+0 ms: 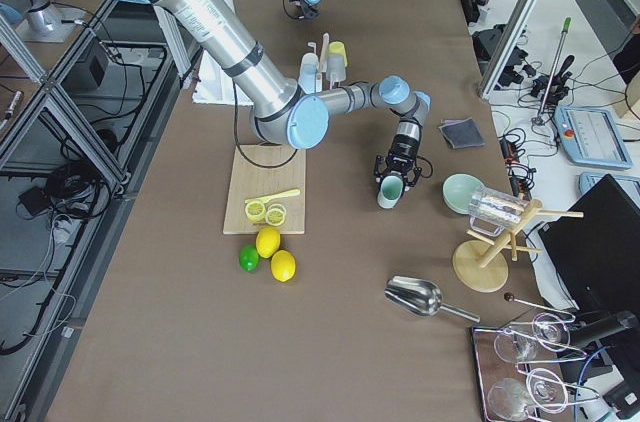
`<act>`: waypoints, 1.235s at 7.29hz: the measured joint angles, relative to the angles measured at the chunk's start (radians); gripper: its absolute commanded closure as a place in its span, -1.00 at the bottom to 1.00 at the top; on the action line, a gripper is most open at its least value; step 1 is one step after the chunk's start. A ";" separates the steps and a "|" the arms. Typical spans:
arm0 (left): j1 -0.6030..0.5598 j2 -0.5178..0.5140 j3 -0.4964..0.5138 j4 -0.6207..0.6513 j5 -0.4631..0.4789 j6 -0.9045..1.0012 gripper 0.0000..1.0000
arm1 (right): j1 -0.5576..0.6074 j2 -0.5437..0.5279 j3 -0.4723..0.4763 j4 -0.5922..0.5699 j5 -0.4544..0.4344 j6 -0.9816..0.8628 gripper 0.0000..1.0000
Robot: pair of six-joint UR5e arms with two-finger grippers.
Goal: Place cup on cup holder
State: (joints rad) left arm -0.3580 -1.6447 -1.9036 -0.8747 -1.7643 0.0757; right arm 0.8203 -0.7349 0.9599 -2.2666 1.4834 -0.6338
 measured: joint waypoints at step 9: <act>-0.418 -0.250 -0.117 0.056 0.006 0.119 -0.19 | 0.085 -0.182 0.864 0.051 0.489 0.074 0.21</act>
State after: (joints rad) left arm -0.7758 -1.8944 -2.0206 -0.8188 -1.7588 0.1946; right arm 0.9056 -0.9172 1.8236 -2.2156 1.9719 -0.5599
